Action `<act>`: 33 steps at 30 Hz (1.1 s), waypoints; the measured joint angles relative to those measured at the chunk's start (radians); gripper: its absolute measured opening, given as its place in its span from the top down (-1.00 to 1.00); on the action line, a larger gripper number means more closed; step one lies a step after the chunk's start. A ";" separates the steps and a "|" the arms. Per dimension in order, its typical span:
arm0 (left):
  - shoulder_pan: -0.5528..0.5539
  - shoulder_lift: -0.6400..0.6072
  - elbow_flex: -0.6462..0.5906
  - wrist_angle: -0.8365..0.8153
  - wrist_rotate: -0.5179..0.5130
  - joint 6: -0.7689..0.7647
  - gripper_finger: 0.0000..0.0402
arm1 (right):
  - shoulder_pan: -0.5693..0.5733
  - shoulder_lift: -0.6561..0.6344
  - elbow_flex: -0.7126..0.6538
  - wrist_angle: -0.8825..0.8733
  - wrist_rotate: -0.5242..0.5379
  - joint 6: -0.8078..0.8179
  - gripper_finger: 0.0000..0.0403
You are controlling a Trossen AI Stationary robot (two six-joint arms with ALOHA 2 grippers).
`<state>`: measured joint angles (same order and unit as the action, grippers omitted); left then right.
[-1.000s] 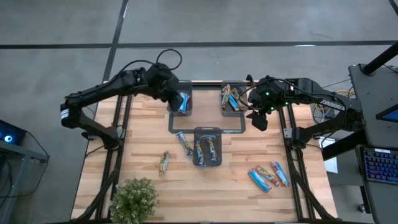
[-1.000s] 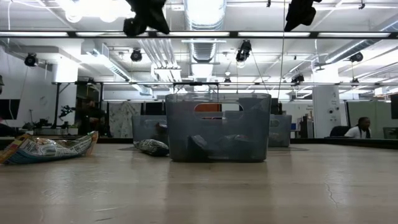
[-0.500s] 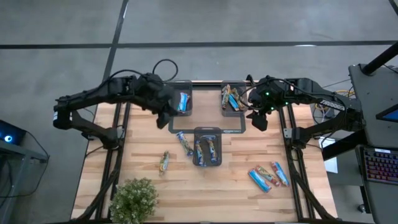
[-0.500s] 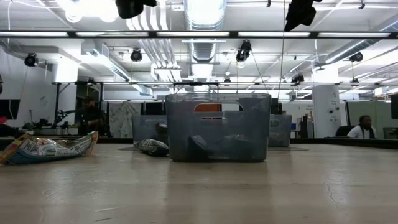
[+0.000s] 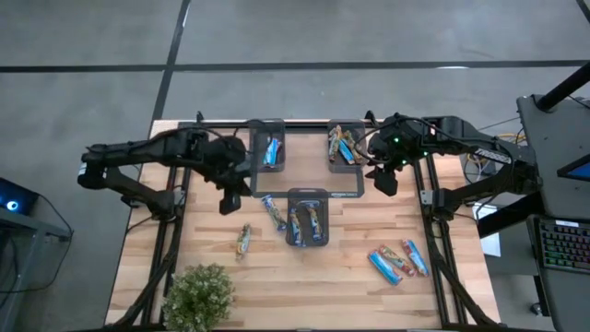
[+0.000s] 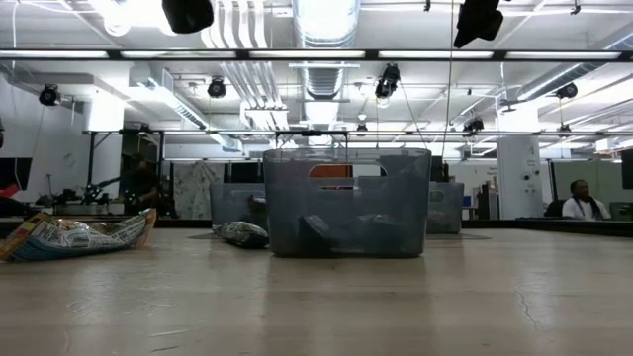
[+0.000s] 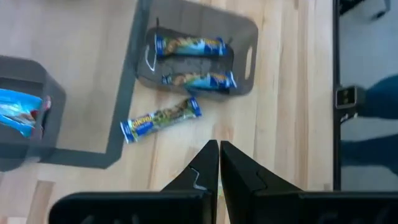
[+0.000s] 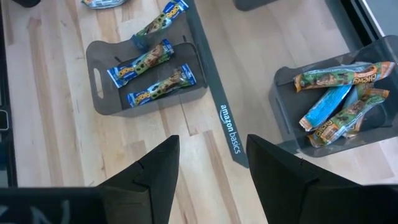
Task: Pick and place Granola Bars by type
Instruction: Put the red granola bar into the left black bin
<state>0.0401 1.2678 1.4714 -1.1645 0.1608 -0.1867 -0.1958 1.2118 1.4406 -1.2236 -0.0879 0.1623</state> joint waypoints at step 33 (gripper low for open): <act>-0.108 -0.397 -0.305 0.131 -0.189 -0.016 1.00 | 0.113 -0.003 0.000 -0.052 -0.019 0.079 0.12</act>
<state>-0.0677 0.8705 1.1666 -1.0335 -0.0284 -0.2031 -0.0831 1.2084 1.4406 -1.2754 -0.1066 0.2411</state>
